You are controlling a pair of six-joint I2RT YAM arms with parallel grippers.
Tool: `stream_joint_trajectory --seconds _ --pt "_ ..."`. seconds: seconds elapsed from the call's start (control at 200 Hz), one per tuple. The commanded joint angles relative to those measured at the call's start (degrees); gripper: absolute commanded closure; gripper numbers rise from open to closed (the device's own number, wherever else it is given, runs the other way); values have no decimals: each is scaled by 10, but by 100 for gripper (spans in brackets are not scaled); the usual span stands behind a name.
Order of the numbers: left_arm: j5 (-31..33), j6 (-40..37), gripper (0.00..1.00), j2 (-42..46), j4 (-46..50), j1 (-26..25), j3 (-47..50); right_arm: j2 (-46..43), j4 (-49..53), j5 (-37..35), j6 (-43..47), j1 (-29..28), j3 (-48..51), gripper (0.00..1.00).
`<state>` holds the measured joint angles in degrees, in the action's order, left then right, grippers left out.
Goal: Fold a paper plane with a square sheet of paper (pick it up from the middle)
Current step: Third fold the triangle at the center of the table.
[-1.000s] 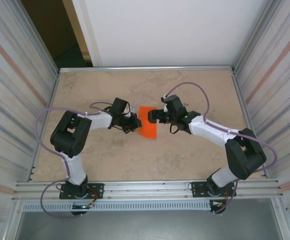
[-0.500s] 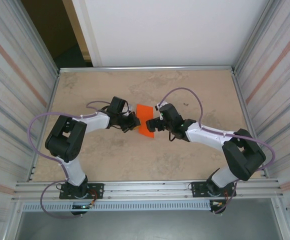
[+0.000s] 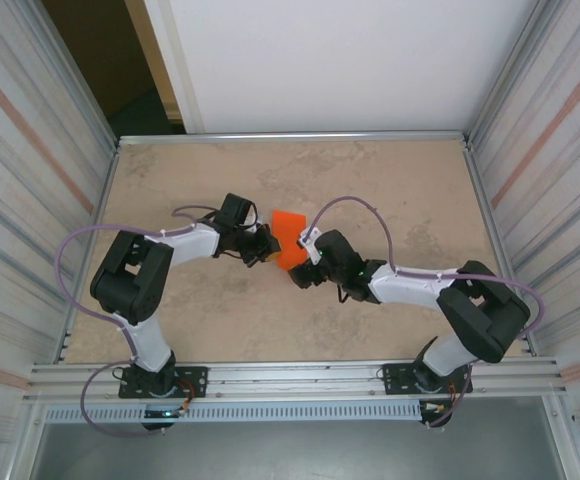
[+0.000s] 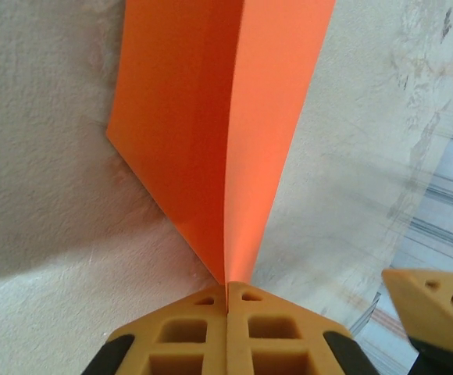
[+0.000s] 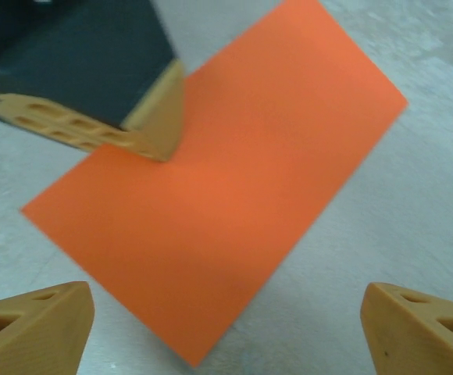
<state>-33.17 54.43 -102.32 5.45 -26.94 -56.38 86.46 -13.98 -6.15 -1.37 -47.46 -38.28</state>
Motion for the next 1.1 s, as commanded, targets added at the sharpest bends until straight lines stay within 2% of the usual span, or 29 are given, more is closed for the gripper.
stream_joint_trajectory --seconds 0.0,0.175,0.491,0.977,1.097 --pt "-2 27 100 19 18 5 -17 -6 -40 10 41 -16 6 17" --pt "-1 31 100 19 30 5 -26 14 -67 20 66 -34 7 19" --pt "-6 31 100 16 37 4 -32 83 -130 -35 90 -47 -4 19" --pt "-1 18 98 14 53 2 -43 79 -130 -55 128 -48 -14 53" --pt "0 16 98 13 57 1 -45 72 -128 -50 126 -48 -16 57"
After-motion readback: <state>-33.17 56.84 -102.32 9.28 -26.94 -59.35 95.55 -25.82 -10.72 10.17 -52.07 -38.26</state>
